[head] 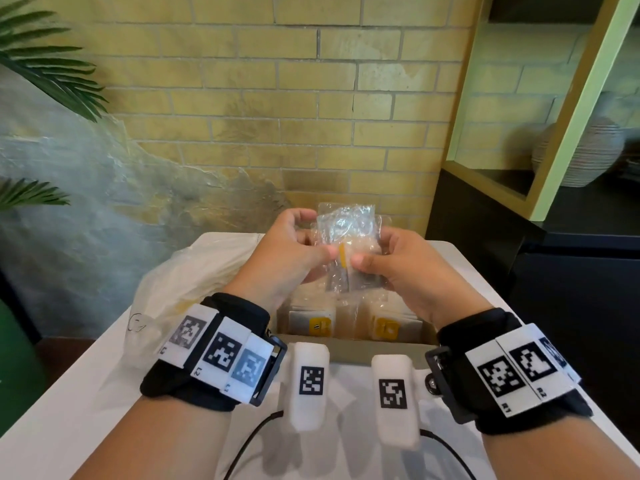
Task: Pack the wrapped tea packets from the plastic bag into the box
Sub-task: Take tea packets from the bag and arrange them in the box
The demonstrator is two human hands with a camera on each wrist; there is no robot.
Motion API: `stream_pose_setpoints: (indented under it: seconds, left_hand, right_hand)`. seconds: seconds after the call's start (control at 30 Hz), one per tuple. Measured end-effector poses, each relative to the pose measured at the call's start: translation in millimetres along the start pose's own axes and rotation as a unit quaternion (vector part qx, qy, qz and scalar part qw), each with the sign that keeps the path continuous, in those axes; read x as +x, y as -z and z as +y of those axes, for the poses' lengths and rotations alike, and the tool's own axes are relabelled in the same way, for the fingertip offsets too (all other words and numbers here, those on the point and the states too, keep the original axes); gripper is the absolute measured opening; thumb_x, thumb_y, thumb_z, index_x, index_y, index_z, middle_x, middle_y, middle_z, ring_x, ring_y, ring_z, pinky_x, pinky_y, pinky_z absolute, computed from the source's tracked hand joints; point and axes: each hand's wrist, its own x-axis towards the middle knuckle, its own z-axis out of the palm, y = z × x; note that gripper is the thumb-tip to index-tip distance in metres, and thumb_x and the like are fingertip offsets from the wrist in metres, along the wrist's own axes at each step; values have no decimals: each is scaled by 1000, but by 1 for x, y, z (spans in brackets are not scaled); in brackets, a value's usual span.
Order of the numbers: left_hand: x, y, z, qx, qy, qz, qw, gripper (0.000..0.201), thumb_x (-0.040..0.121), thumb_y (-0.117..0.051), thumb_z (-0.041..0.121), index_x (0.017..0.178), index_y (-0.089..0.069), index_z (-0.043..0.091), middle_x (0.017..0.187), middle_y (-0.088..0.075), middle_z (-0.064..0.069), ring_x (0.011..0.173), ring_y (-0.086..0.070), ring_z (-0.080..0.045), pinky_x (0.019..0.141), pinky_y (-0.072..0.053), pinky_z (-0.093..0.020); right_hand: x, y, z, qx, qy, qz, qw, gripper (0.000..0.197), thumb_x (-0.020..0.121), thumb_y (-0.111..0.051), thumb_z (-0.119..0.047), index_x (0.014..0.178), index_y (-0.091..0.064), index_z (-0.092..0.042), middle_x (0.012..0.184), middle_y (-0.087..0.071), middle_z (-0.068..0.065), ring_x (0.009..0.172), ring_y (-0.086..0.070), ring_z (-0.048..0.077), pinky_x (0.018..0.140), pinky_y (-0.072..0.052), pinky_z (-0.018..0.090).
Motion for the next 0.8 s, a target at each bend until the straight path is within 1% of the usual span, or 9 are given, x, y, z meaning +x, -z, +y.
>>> stream_pose_setpoints:
  seconds: [0.07, 0.13, 0.17, 0.27, 0.37, 0.57, 0.63, 0.73, 0.8]
  left_hand:
    - [0, 2, -3, 21, 29, -23, 999, 35, 81, -65, -4, 103, -54, 20, 76, -60, 3, 75, -59, -11, 66, -53, -26]
    - [-1, 3, -4, 52, 47, -52, 996, 26, 81, -64, -7, 86, -59, 19, 72, -59, 5, 72, -58, -11, 64, -51, -25]
    - [-2, 3, -5, 62, 55, -61, 995, 26, 80, -64, -8, 79, -59, 18, 71, -58, 4, 70, -57, -12, 64, -51, -24]
    - [-2, 3, -8, 82, 82, -87, 989, 28, 79, -64, -9, 68, -57, 15, 66, -57, 1, 62, -54, -11, 62, -50, -24]
    - [-2, 2, -10, 104, 101, -101, 984, 26, 81, -63, -5, 68, -54, 15, 64, -57, 0, 57, -54, -10, 62, -51, -25]
    - [0, 1, -15, 134, 119, -92, 979, 22, 84, -63, 3, 70, -52, 15, 63, -59, 1, 59, -56, -10, 66, -52, -27]
    - [1, 2, -15, 132, 121, -82, 980, 21, 85, -62, 4, 71, -52, 15, 64, -58, 1, 59, -55, -10, 64, -52, -26]
    - [1, 3, -13, 128, 125, -70, 981, 14, 87, -61, 5, 80, -54, 14, 78, -63, -2, 67, -57, -12, 61, -52, -24]
    - [1, 2, -11, 119, 128, -68, 982, 11, 87, -60, 5, 84, -55, 14, 86, -64, -5, 72, -58, -14, 60, -53, -23]
  right_hand:
    - [0, 2, 2, -38, -22, -24, 999, 15, 85, -62, -2, 99, -65, -3, 92, -70, 12, 79, -68, 21, 66, -57, 27]
    - [-1, 6, 2, -124, -38, -38, 991, 5, 85, -64, -10, 82, -68, -11, 74, -69, -1, 69, -64, 11, 66, -53, 25]
    - [-2, 9, 1, -173, -43, -37, 983, 10, 85, -66, -14, 75, -67, -15, 65, -65, -6, 63, -59, 7, 62, -47, 22]
    - [-2, 16, 0, -264, -57, -43, 962, 12, 84, -67, -17, 78, -67, -6, 68, -59, 1, 66, -54, 12, 65, -41, 22]
    - [-3, 18, 1, -301, -70, -55, 950, 5, 81, -70, -16, 85, -70, -13, 78, -68, 1, 75, -62, 13, 71, -48, 23]
    - [-3, 22, 1, -339, -70, -5, 938, 9, 82, -68, -17, 90, -69, -12, 89, -69, 4, 88, -62, 17, 71, -45, 22]
    - [-4, 27, -2, -347, -62, 26, 935, 4, 83, -66, -17, 82, -66, -13, 87, -67, 7, 85, -60, 19, 77, -46, 30]
    - [-8, 32, -11, -297, -38, 70, 951, 26, 81, -63, -11, 59, -50, -15, 66, -55, 5, 64, -54, 17, 69, -46, 33]
    - [-10, 32, -15, -260, -20, 94, 961, 33, 80, -60, -8, 51, -46, -15, 69, -61, 15, 69, -60, 28, 77, -50, 41]
